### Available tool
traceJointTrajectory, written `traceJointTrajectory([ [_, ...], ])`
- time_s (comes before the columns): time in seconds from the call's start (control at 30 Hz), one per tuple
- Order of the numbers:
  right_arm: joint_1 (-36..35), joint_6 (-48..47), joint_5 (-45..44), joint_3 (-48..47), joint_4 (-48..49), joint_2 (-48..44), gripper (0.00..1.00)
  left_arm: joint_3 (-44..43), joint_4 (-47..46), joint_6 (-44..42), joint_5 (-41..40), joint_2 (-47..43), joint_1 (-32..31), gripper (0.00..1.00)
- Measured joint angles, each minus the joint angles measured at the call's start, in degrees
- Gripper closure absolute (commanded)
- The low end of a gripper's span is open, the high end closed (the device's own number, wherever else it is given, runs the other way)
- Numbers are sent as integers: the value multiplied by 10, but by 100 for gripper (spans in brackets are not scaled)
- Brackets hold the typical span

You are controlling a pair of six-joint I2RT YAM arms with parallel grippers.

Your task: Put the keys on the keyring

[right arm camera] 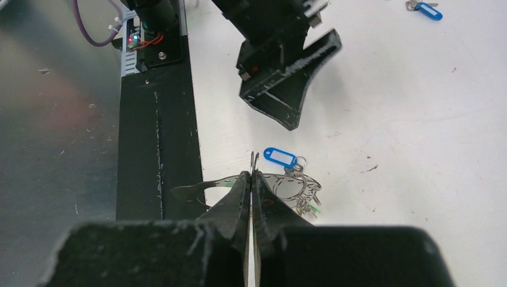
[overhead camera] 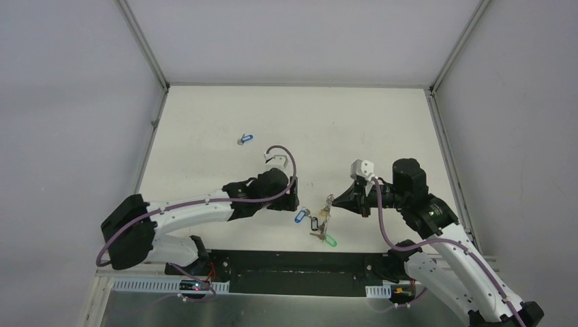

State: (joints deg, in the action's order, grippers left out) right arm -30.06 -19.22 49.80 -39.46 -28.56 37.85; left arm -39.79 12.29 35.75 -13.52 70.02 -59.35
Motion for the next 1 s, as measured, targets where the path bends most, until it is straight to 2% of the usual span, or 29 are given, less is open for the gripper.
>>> traceJointTrajectory([
  [0.1, 0, -3, -11, 0, -11, -7, 100, -38, 35, 59, 48, 75, 33, 39],
  [0.2, 0, -5, -16, 0, -23, -7, 100, -87, 59, 82, 111, 144, 67, 48],
  [0.33, 0, -8, -21, 0, -32, -7, 100, -135, 64, 87, 191, 219, 101, 58],
  [0.4, 0, -9, -21, 0, -35, -7, 100, -151, 65, 85, 226, 250, 108, 65],
  [0.5, 0, -9, -23, 0, -39, -7, 100, -169, 65, 77, 276, 291, 110, 71],
  [0.73, 0, -14, -24, 0, -44, -7, 100, -196, 58, 56, 359, 331, 110, 74],
  [0.8, 0, -16, -24, 0, -44, -7, 100, -196, 58, 52, 364, 331, 110, 80],
  [0.93, 0, -18, -24, 0, -44, -4, 100, -193, 60, 44, 364, 331, 110, 100],
  [1.0, 0, -19, -24, 0, -44, -1, 100, -192, 62, 39, 364, 331, 110, 100],
])
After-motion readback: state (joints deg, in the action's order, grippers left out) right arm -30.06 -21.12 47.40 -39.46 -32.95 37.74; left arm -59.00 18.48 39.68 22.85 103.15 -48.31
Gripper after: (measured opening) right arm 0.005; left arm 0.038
